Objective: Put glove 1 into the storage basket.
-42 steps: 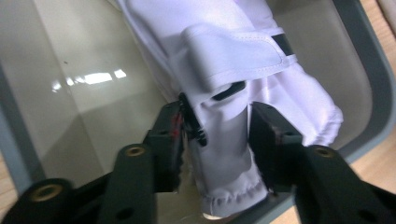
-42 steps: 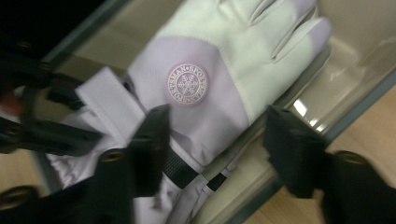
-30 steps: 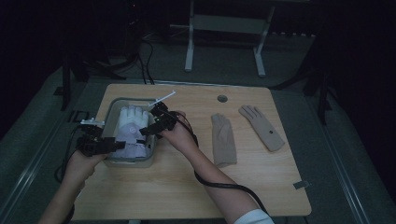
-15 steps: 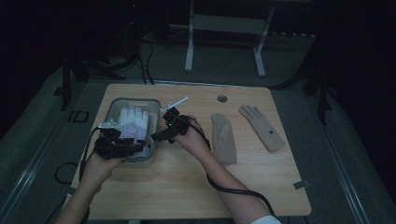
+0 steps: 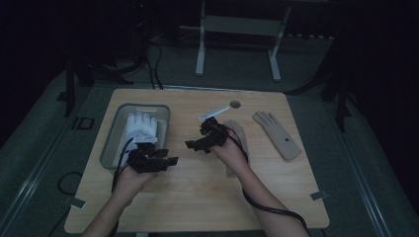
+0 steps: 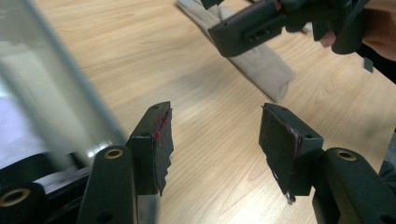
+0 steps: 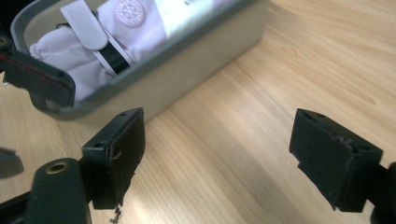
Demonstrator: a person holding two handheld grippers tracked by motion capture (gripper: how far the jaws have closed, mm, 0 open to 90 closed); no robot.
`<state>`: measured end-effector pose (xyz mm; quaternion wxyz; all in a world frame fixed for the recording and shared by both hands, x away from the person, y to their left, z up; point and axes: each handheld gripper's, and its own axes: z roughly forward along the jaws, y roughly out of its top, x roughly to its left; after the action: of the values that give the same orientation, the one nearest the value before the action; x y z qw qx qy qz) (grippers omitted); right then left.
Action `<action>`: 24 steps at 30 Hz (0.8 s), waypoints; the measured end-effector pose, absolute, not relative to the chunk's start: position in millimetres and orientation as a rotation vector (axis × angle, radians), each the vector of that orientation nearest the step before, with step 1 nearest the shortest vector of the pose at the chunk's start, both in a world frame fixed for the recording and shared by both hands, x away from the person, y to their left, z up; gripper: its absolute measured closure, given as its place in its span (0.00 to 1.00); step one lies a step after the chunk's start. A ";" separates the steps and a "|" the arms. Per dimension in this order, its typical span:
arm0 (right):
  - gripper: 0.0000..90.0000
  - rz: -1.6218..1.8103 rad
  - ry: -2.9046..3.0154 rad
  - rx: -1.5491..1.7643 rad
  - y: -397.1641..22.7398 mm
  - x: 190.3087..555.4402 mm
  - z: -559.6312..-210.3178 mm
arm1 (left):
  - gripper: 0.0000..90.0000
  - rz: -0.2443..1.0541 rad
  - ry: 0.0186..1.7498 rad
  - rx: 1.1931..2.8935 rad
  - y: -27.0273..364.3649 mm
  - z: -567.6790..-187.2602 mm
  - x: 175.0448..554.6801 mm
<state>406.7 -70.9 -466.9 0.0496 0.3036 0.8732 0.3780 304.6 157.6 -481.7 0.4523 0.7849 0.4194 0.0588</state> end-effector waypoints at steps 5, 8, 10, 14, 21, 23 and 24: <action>0.18 1.123 2.647 0.935 -93.1 404.1 -471.4 | 0.50 0.133 0.987 1.935 139.5 -488.1 304.3; 0.17 1.122 2.629 0.938 -107.2 402.3 -473.2 | 0.47 0.130 0.964 1.931 129.7 -494.2 303.1; 0.17 1.135 2.618 0.935 -116.7 401.2 -475.4 | 0.43 0.105 0.949 1.933 124.6 -499.7 303.3; 0.16 1.129 2.603 0.925 -133.0 398.3 -482.3 | 0.31 0.090 0.931 1.916 117.0 -511.6 304.8; 0.16 1.129 2.588 0.918 -155.5 390.4 -495.7 | 0.16 0.101 0.861 1.944 99.1 -527.6 301.4; 0.16 1.134 2.580 0.911 -161.8 387.1 -499.0 | 0.16 0.113 0.862 1.933 95.7 -532.6 300.8; 0.16 1.136 2.579 0.907 -164.9 385.1 -500.7 | 0.16 0.117 0.860 1.934 94.0 -535.3 300.9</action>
<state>385.1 -164.9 -500.7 0.0906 0.3052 0.8675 0.3822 300.9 94.0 -535.3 0.4890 0.7958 0.3538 0.0482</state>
